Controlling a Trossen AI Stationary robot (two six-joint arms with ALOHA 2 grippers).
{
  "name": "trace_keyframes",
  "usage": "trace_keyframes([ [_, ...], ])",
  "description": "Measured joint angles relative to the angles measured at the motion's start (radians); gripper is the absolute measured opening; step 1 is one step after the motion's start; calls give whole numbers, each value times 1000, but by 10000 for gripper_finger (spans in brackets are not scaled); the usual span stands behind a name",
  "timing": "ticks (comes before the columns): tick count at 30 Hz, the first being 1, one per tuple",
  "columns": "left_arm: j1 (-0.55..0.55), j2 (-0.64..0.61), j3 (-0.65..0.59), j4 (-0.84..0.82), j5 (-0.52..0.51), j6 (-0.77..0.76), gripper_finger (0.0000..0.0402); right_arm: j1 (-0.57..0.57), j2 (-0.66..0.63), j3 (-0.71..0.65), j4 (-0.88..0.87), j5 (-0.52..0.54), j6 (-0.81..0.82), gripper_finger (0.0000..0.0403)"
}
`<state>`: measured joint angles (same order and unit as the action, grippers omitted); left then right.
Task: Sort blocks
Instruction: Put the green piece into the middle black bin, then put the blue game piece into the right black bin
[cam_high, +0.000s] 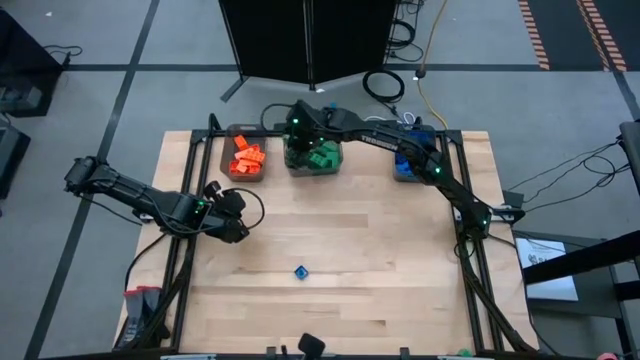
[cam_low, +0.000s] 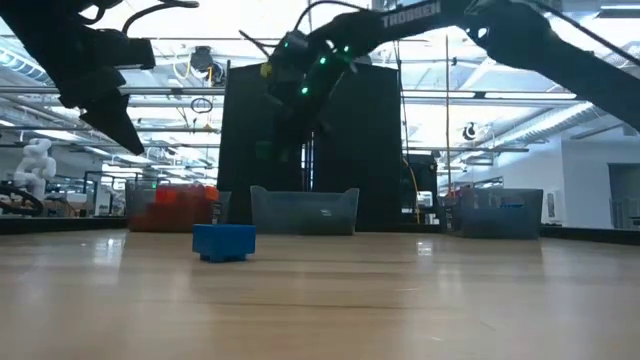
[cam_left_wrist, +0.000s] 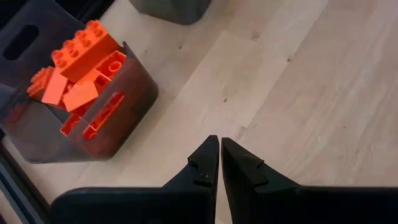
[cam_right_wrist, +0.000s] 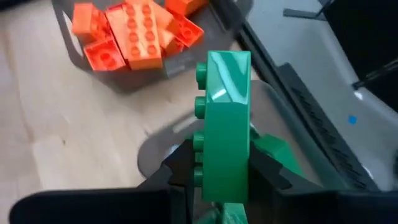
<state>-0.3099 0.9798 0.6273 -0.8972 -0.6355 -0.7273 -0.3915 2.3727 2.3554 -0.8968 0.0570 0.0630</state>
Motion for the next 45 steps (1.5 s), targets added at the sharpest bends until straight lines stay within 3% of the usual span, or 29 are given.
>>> trace_keyframes([
  [7,0,0,0,-2,-26,0,23,1,87,0,-5,-5,70,75],
  [15,0,0,0,-2,-26,1,23,-2,100,0,-38,-3,111,78],
  [23,0,0,0,-1,-26,2,23,-1,68,0,-75,-6,109,232],
  [26,0,0,0,-2,-26,2,23,2,42,0,-106,-22,107,255],
  [28,0,0,0,-2,-26,2,23,13,13,0,-127,-89,70,258],
  [33,0,0,0,-2,-25,2,23,125,-107,3,-181,-273,48,241],
  [40,0,0,0,-1,-32,2,23,400,-126,0,-302,-202,-43,219],
  [45,0,0,0,0,-32,2,23,530,-78,-35,-248,-140,-93,217],
])
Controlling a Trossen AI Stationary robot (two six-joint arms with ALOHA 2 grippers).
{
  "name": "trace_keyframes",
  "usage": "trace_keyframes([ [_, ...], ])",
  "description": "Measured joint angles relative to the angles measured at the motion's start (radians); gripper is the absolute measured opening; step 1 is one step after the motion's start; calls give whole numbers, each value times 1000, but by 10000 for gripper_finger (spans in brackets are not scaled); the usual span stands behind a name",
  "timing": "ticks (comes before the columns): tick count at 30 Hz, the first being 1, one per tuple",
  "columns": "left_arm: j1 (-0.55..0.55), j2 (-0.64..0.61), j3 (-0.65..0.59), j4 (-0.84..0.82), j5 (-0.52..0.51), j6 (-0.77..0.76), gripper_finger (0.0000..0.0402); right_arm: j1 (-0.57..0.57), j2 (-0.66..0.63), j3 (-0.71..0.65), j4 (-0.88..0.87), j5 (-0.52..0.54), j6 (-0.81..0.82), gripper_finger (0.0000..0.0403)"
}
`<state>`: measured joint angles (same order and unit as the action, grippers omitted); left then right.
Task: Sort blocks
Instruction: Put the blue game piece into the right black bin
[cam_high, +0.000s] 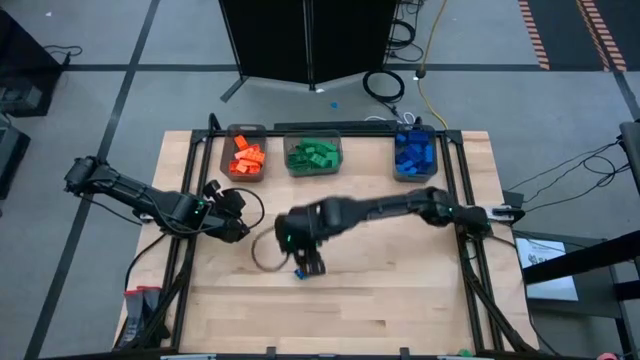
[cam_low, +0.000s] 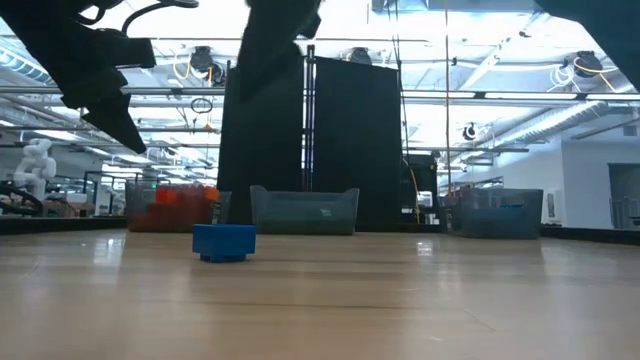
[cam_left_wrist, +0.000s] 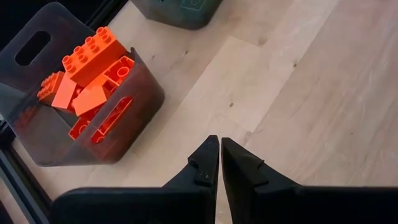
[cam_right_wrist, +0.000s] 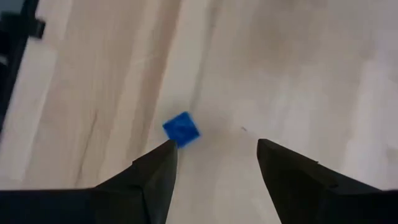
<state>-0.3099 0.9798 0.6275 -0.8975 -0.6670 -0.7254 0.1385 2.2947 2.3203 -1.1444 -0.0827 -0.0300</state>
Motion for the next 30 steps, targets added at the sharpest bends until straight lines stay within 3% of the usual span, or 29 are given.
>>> trace_keyframes([
  [8,0,0,0,2,8,-1,23,70,91,-20,59,5,-141,229],
  [21,0,0,0,0,35,-3,23,80,213,-21,80,4,-212,319],
  [30,0,-1,0,-1,36,-5,23,80,268,-20,148,-7,-220,292],
])
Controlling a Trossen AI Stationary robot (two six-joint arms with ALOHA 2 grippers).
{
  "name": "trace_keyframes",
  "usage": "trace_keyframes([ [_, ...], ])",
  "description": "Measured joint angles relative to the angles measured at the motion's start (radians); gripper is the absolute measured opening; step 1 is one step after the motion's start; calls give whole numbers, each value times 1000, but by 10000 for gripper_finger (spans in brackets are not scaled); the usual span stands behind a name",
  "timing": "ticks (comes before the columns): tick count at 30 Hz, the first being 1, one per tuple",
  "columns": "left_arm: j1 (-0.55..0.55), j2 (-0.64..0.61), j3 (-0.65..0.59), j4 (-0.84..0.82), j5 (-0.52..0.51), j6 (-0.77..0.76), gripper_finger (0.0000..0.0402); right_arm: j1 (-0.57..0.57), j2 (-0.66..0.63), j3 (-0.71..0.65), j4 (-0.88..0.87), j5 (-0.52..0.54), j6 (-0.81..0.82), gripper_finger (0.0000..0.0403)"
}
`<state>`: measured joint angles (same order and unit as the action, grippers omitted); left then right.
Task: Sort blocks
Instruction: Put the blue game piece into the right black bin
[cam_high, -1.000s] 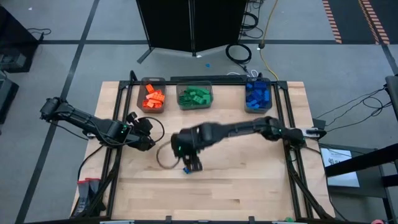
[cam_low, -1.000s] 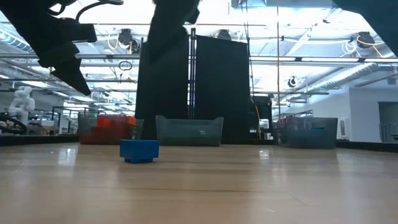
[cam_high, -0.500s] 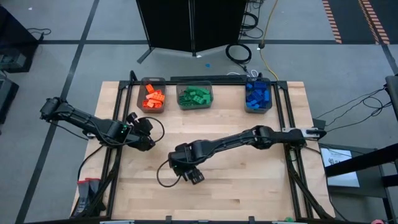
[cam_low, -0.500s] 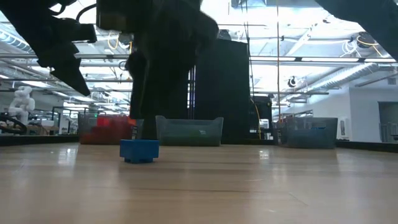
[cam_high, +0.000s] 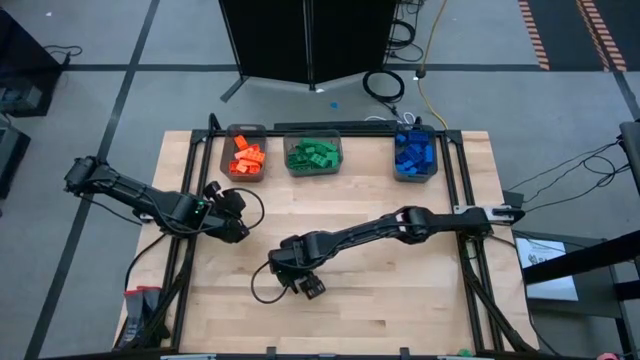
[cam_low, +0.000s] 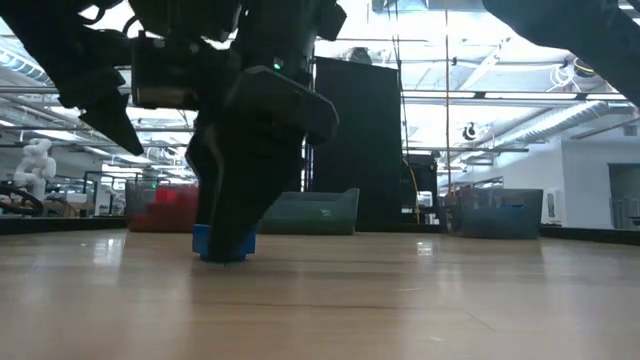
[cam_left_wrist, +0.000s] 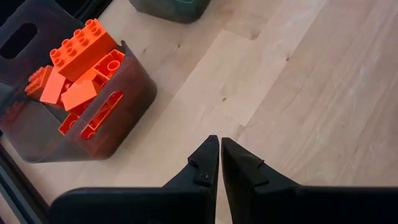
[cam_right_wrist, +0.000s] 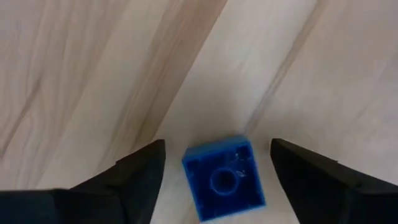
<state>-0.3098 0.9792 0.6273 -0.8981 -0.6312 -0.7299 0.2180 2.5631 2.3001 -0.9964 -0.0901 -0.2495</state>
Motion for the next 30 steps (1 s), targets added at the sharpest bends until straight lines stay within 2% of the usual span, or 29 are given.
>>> trace_keyframes([
  [4,0,0,0,0,0,-1,23,-2,14,1,-5,-12,1,255],
  [6,0,1,0,0,0,0,23,-3,14,1,-6,-5,1,221],
  [10,0,0,0,0,0,3,23,0,14,1,-13,22,1,121],
  [11,0,0,0,-1,0,3,23,-1,14,2,-16,23,1,114],
  [20,0,0,0,-1,0,3,23,-15,-23,-2,-107,83,13,115],
  [27,0,0,0,-2,-1,5,23,-92,-171,-1,-315,79,-16,115],
  [30,0,1,0,-2,-1,13,23,-158,-222,-1,-378,98,-59,115],
])
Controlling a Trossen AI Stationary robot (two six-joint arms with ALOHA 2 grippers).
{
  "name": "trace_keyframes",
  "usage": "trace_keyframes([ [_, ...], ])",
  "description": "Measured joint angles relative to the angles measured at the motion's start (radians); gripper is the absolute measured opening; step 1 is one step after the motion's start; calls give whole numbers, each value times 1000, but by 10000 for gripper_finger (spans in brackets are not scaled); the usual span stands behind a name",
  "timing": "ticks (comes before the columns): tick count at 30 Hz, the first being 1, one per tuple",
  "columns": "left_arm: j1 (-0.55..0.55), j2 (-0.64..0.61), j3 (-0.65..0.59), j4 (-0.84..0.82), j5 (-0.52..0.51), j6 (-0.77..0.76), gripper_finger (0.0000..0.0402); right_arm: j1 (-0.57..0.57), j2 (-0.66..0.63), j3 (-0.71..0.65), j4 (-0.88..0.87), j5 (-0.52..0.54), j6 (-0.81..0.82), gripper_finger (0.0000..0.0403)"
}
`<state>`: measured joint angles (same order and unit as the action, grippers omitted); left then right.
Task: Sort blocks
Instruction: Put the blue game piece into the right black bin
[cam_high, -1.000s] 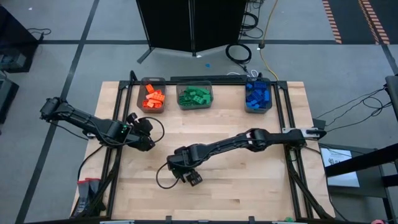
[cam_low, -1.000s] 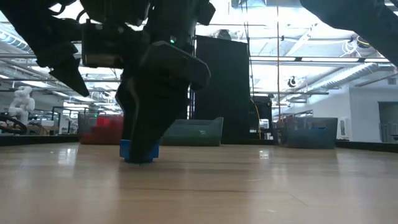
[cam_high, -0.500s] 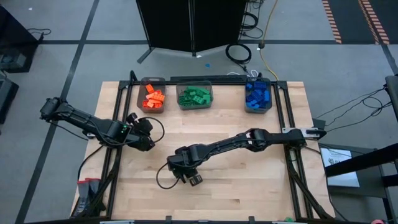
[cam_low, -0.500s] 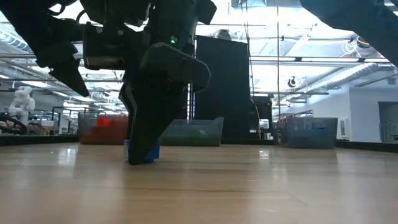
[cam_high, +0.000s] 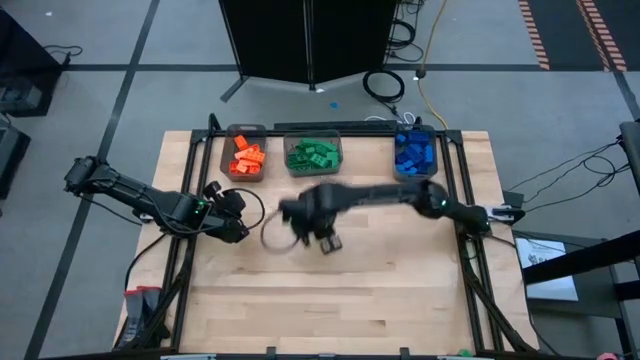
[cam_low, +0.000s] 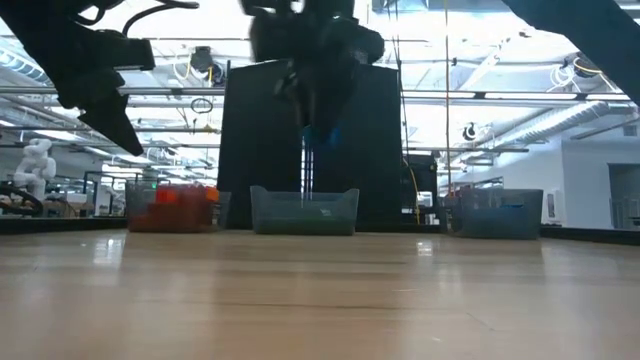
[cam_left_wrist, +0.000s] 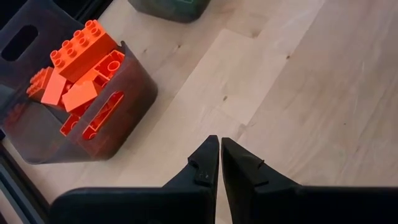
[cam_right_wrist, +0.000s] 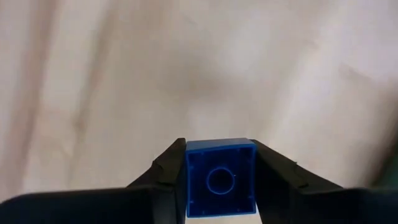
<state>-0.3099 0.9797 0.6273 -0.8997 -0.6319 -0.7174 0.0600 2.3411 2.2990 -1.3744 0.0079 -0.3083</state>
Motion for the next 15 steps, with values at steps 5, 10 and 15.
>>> trace_keyframes([
  [5,0,0,0,-6,0,-2,23,-158,-111,-12,-99,2,-35,115],
  [10,0,0,0,-13,0,-7,23,-347,-288,-159,-95,31,-28,115],
  [15,0,0,0,-26,-5,-8,23,-488,-561,-512,68,47,59,115],
])
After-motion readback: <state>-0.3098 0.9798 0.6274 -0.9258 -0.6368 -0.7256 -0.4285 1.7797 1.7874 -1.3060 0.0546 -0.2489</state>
